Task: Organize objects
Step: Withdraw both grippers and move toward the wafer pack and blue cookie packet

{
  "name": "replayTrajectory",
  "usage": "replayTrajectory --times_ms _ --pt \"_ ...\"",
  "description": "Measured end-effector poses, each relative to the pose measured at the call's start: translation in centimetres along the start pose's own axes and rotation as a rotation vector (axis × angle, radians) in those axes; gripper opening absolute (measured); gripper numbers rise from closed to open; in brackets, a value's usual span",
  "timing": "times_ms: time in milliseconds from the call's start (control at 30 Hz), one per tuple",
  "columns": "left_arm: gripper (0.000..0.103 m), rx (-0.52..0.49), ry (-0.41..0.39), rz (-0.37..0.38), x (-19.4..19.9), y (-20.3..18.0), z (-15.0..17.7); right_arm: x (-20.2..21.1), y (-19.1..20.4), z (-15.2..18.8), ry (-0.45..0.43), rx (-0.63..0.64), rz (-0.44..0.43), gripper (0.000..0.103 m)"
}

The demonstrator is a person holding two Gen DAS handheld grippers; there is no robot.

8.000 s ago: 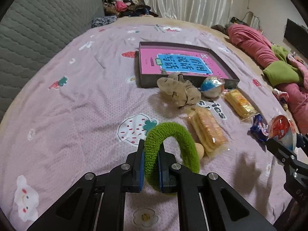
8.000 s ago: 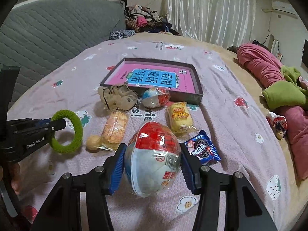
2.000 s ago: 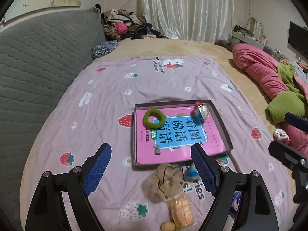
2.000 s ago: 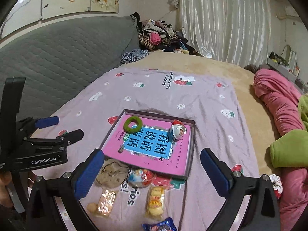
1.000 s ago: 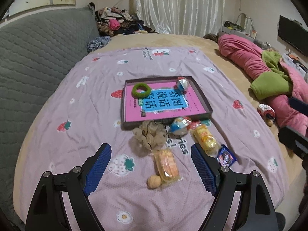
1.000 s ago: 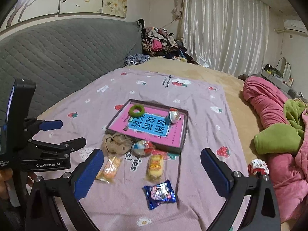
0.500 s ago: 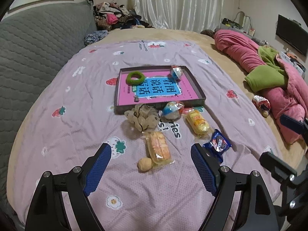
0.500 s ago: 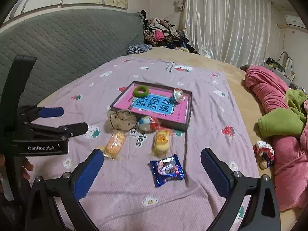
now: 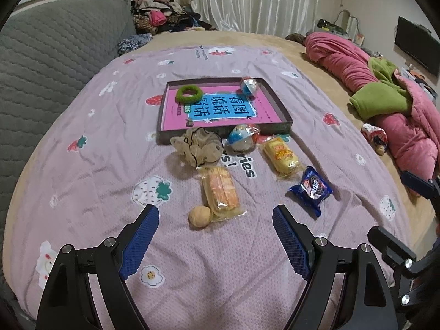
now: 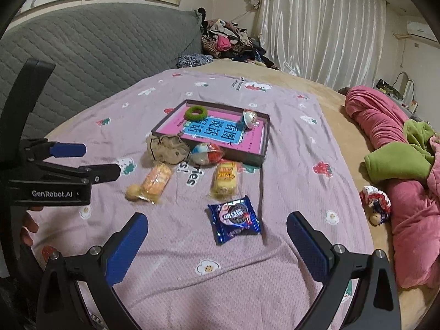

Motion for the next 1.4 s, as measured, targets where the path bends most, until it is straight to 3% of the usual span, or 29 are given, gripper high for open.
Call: replayTrajectory --times_ms 667,1400 --pt "0.086 -0.003 0.01 0.014 -2.6 0.0 2.5 -2.4 -0.2 4.1 0.038 -0.021 -0.002 0.102" --pt "0.086 0.005 0.035 0.031 -7.4 -0.1 3.4 -6.6 0.0 5.6 0.074 0.012 0.01 0.102"
Point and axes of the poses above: each gripper's, at about its wrist camera, not at the fingertips, and x roughly against the way its jaws point, y to its left, z to its underside, the point moved 7 cm from there along -x, roughly the way its jaws point, and after that the axes turned 12 degrees about -y, right-handed, at the moved point
